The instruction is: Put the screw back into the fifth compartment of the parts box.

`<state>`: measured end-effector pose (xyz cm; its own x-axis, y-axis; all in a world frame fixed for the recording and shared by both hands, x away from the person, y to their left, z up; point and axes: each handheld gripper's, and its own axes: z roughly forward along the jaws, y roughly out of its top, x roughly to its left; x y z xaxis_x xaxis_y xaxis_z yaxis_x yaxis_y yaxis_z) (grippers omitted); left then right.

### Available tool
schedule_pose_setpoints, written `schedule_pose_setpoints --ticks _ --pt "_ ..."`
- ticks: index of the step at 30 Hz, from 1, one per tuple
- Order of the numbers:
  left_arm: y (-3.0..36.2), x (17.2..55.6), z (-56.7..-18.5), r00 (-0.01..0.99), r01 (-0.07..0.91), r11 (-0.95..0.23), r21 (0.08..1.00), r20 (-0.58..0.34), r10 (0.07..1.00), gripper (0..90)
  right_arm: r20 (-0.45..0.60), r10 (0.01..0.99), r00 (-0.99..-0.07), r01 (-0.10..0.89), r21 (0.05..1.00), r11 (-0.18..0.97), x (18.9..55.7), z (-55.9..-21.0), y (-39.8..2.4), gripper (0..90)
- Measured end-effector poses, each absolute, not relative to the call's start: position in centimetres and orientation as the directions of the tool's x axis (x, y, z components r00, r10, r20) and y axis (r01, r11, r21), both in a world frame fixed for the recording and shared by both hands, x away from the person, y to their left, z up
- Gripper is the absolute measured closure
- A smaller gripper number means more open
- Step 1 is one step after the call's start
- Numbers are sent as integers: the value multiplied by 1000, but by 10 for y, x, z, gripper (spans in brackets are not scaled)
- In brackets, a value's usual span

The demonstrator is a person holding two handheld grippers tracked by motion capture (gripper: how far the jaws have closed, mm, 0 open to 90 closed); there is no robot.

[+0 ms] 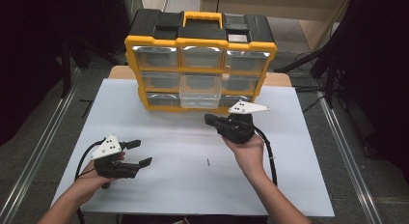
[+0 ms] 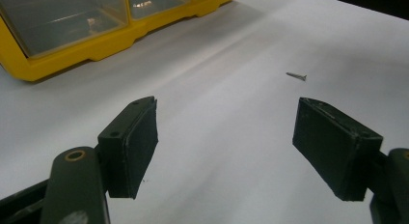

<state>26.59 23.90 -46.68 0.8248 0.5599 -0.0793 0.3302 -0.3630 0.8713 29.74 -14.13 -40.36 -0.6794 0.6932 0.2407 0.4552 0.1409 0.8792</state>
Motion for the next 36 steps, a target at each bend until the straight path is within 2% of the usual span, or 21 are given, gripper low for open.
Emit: schedule_pose_setpoints --ticks 36 --pt "239 265 -467 825 328 -360 874 -79 560 241 244 706 -665 458 879 129 308 -377 -141 890"
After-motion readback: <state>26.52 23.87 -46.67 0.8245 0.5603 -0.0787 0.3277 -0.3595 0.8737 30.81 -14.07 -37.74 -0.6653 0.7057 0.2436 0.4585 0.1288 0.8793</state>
